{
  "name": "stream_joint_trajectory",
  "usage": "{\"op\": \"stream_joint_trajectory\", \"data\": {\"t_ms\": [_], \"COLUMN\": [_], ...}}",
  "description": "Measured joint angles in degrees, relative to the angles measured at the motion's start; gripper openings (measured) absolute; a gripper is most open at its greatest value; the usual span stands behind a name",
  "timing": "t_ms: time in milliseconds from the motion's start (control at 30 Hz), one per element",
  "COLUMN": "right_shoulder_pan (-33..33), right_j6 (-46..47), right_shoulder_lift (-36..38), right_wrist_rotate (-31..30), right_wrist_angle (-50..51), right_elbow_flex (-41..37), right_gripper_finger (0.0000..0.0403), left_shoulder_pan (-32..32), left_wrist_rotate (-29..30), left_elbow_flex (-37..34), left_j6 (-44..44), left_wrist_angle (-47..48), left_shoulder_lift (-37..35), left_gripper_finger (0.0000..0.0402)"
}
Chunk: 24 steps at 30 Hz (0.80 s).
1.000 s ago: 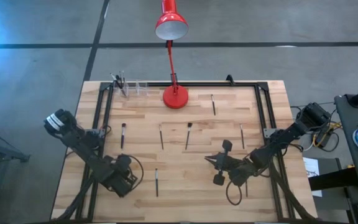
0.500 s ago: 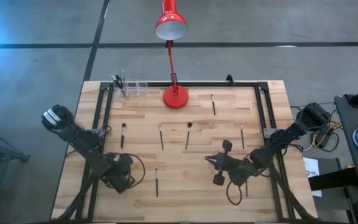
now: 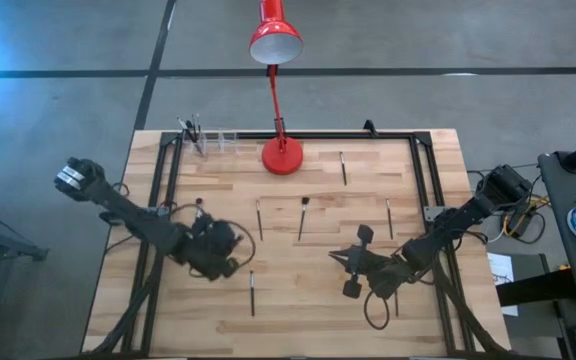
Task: Pick & Place Makeup Supplies
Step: Put the makeup brush into the transparent organizer
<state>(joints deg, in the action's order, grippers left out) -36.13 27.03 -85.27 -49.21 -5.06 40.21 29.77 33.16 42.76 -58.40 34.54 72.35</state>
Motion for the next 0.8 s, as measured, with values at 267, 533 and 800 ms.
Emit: {"op": "stream_joint_trajectory", "data": {"t_ms": [267,533,800], "right_shoulder_pan": [0.0,0.0,0.0], "right_j6": [0.0,0.0,0.0], "right_shoulder_lift": [0.0,0.0,0.0], "right_wrist_rotate": [0.2,0.2,0.2], "right_wrist_angle": [0.0,0.0,0.0], "right_elbow_flex": [-0.2,-0.4,-0.8], "right_gripper_finger": [0.0018,0.0018,0.0018], "left_shoulder_pan": [-13.3,-33.6,-56.7], "left_wrist_rotate": [11.9,17.3,9.3], "left_elbow_flex": [-3.9,-12.6,-18.4], "left_j6": [24.4,38.7,50.0], "left_wrist_angle": [-21.8,-41.5,-65.9], "left_shoulder_lift": [-5.6,-9.2,-8.7], "left_gripper_finger": [0.0032,0.0032,0.0032]}}
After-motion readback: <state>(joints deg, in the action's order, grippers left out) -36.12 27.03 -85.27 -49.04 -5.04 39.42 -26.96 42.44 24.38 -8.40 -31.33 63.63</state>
